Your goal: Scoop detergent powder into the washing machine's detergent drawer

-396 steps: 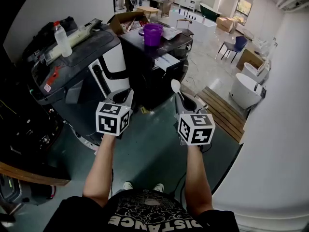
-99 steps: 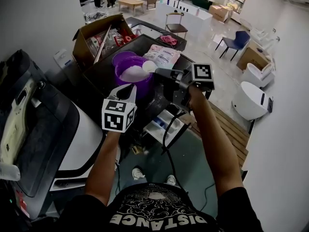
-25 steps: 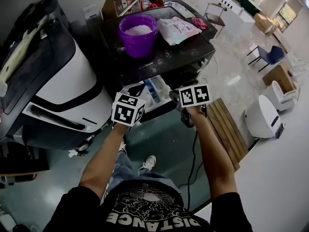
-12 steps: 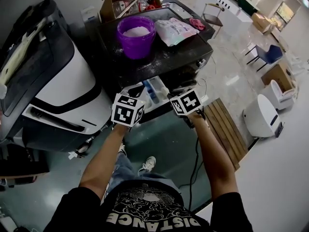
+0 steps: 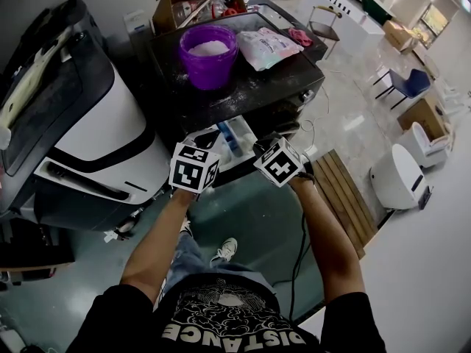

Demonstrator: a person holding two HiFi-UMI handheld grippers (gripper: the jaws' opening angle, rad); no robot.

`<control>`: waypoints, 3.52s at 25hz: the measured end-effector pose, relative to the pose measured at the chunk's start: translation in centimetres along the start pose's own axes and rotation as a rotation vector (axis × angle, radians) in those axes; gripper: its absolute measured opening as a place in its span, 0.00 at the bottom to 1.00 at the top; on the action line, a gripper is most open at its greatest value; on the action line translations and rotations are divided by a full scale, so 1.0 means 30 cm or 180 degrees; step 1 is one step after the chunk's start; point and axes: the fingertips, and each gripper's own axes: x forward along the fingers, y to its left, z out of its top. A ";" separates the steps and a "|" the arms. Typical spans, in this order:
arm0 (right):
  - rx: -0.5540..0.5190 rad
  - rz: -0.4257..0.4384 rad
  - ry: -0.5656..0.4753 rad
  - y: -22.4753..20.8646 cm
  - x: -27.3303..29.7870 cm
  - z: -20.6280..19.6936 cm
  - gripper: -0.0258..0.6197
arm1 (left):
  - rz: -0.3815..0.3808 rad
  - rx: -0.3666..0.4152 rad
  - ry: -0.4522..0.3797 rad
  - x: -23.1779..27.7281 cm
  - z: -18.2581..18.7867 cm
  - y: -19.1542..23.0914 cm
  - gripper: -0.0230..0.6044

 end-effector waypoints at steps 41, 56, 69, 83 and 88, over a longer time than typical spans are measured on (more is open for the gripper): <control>0.0100 -0.0367 -0.0640 -0.069 -0.144 0.106 0.09 | 0.0132 0.0054 -0.0030 -0.053 0.096 -0.003 0.04; 0.1404 -0.0478 -0.1497 -0.146 -0.354 0.259 0.09 | 0.0202 0.0134 -0.0221 -0.135 0.209 0.049 0.04; 0.1764 -0.0861 -0.1973 -0.124 -0.500 0.379 0.09 | 0.0156 0.0216 -0.0430 -0.264 0.276 0.145 0.04; 0.1912 -0.0985 -0.2056 -0.078 -0.572 0.372 0.09 | 0.0069 0.0246 -0.0483 -0.319 0.272 0.133 0.04; 0.1905 -0.0998 -0.2054 -0.062 -0.586 0.366 0.09 | 0.0044 0.0246 -0.0508 -0.327 0.271 0.117 0.04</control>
